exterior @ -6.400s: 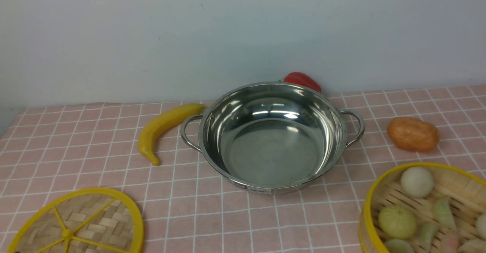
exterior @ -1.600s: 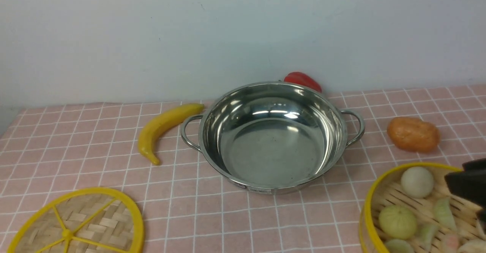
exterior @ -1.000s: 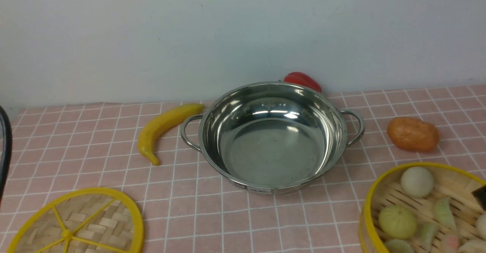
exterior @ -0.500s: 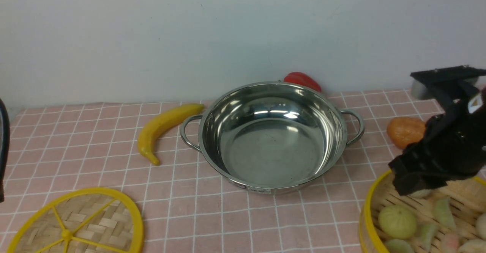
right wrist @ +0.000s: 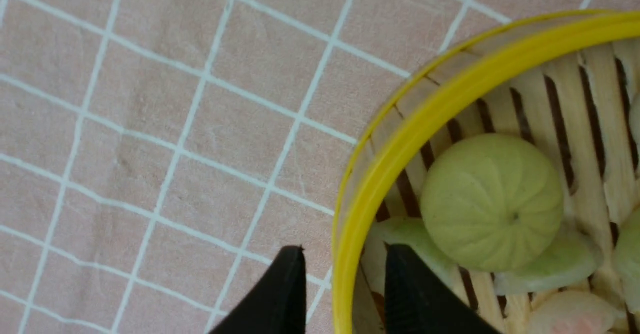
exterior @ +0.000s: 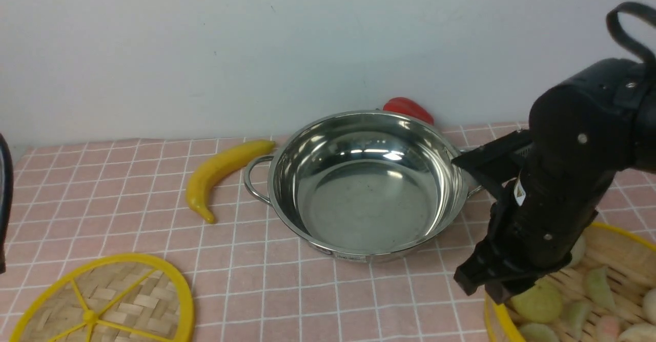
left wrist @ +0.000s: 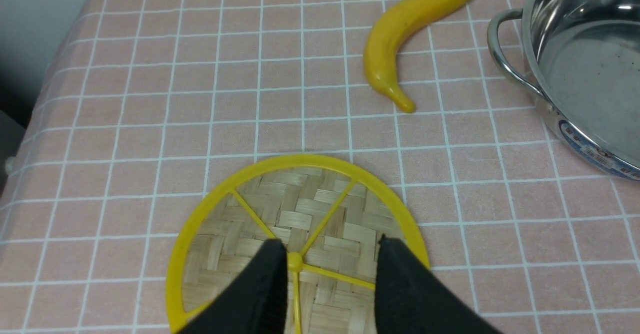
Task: Place the steamer in the pot on the pink tablecloth, and put the lid on the steamer.
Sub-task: 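Reach for and grasp the rim of the bamboo steamer holding the buns with the right gripper, then place the bamboo steamer basket of food into the steel pot with the right gripper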
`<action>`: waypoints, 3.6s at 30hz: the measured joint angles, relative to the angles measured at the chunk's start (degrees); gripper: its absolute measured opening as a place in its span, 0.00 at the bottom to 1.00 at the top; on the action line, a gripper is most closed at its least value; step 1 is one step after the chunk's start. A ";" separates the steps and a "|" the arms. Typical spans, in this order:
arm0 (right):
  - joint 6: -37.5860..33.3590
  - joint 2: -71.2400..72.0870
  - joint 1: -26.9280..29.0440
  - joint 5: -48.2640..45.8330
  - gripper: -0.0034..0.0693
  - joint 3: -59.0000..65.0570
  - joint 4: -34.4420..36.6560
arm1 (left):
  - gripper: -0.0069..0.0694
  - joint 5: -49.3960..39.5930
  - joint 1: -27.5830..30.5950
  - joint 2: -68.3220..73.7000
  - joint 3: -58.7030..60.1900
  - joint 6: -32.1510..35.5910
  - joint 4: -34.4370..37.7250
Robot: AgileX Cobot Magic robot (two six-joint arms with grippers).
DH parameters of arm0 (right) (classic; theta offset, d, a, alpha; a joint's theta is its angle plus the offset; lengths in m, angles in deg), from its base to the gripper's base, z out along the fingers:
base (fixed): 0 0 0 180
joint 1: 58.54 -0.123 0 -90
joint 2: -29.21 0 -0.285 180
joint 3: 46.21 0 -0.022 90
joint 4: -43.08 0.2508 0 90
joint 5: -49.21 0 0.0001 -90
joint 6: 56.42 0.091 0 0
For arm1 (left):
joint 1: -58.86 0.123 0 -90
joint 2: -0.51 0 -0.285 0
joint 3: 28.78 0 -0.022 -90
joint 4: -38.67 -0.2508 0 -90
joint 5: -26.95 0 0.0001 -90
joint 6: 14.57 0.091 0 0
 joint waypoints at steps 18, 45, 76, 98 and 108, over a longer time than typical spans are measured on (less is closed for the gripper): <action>5.70 -10.46 -0.51 -0.73 0.38 -0.20 -3.02 | 0.41 0.42 0.00 0.00 0.00 0.00 0.00; 5.84 -8.89 -0.61 -0.40 0.17 -0.26 -7.01 | 0.41 1.25 0.00 0.00 0.00 0.00 0.53; -12.53 5.64 -0.61 -2.20 0.17 -10.95 -0.35 | 0.41 1.79 0.00 0.00 0.00 0.00 2.27; -45.91 -14.53 -5.21 -3.35 0.17 -33.16 -2.12 | 0.41 2.77 0.00 0.00 0.00 0.11 2.34; -45.62 -23.28 -10.12 -2.80 0.17 -39.32 -8.24 | 0.41 2.77 0.00 0.00 0.00 0.11 2.36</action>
